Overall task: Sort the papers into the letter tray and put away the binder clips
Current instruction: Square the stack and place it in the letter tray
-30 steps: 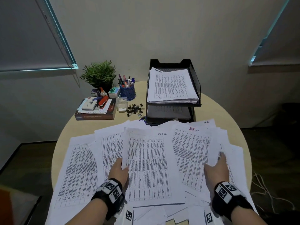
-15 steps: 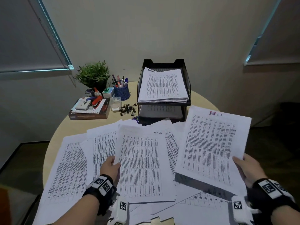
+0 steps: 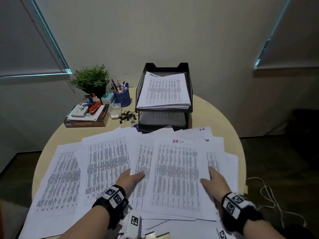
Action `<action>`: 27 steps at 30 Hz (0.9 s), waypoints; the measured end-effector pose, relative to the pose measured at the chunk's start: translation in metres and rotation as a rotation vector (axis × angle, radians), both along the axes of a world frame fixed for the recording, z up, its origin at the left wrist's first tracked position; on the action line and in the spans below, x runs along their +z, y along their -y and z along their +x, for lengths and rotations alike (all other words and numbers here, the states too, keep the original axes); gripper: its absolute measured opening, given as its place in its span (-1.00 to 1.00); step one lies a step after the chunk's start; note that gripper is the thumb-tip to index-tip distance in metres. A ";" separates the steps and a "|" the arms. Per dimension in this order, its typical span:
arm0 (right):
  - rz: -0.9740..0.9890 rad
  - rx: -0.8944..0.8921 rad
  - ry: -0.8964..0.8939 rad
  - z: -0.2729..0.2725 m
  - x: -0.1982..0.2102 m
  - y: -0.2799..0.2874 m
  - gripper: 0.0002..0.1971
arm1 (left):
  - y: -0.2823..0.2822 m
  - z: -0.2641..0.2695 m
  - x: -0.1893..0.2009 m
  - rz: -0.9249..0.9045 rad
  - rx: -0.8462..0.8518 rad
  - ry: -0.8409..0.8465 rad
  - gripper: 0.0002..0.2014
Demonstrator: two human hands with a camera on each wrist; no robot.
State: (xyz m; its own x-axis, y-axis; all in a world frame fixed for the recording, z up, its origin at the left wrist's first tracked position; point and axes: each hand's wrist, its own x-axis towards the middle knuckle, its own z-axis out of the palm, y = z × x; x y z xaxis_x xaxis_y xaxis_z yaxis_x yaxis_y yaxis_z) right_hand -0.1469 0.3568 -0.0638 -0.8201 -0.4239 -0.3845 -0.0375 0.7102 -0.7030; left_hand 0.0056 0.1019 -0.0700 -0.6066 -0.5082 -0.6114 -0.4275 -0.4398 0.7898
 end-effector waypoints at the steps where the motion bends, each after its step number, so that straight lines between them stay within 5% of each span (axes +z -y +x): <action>1: 0.041 0.065 -0.025 0.003 0.001 0.005 -0.59 | 0.000 0.000 -0.006 -0.003 -0.017 0.057 -0.19; 3: 0.096 0.174 -0.050 0.008 0.003 0.012 -0.79 | 0.001 0.001 -0.011 -0.064 -0.078 0.164 0.09; 5: 0.139 0.200 -0.072 0.006 0.003 0.014 -0.79 | 0.005 0.000 -0.020 -0.156 -0.129 0.206 0.09; 8: 0.309 0.111 -0.199 -0.006 0.005 0.007 -0.79 | 0.005 0.002 -0.022 -0.245 -0.074 0.161 -0.45; 10: 0.445 -0.067 -0.201 -0.015 0.006 -0.003 -0.51 | 0.003 0.004 -0.013 -0.321 -0.047 0.167 -0.82; 13: 0.466 -0.219 -0.145 -0.024 0.010 -0.015 -0.40 | 0.010 0.012 -0.005 -0.337 0.036 0.117 -0.88; 18: 0.318 -0.258 -0.066 -0.032 0.005 -0.018 -0.38 | 0.031 0.014 -0.018 -0.233 0.109 0.135 -0.64; 21: 0.121 -0.297 -0.048 -0.032 0.002 -0.022 -0.54 | 0.034 0.014 -0.027 -0.169 0.134 0.099 -0.41; 27: -0.153 -0.267 0.014 -0.016 0.000 -0.025 -0.74 | 0.029 0.015 -0.022 -0.217 0.092 0.092 -0.76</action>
